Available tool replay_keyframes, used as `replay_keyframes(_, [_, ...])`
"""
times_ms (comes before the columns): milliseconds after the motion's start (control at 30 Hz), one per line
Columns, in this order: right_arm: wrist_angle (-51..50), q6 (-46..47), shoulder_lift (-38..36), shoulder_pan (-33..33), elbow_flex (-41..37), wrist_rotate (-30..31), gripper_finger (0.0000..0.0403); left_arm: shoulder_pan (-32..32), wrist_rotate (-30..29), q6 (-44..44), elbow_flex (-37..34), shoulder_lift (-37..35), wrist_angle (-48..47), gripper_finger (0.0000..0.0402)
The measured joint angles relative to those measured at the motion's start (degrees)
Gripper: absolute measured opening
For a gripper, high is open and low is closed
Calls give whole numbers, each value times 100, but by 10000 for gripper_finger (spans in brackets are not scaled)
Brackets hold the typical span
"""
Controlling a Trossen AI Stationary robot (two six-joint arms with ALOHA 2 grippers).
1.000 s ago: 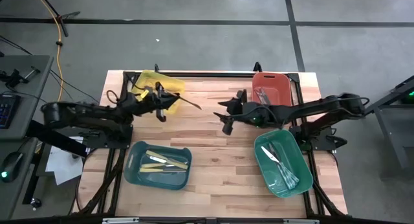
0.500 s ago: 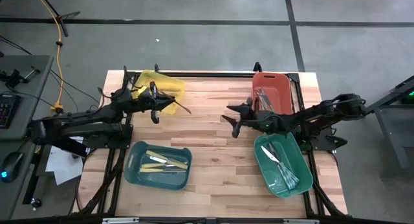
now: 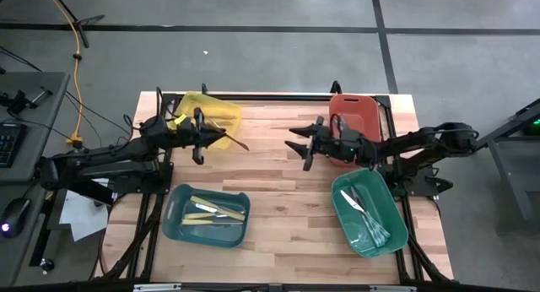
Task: Sort silverware by color (type)
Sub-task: Put the gold knife into the yellow bin
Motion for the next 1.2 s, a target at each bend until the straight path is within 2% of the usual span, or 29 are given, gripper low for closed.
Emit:
replay_keyframes(367, [-630, -322, 2, 10, 234, -12, 206, 0, 146, -15, 0, 1, -65, 14])
replay_keyframes(1100, [-660, -520, 2, 10, 234, -12, 206, 0, 60, 8, 0, 1, -65, 14])
replay_keyframes(1200, [-660, -520, 2, 10, 234, -12, 206, -2, -236, 82, 0, 1, -70, 14])
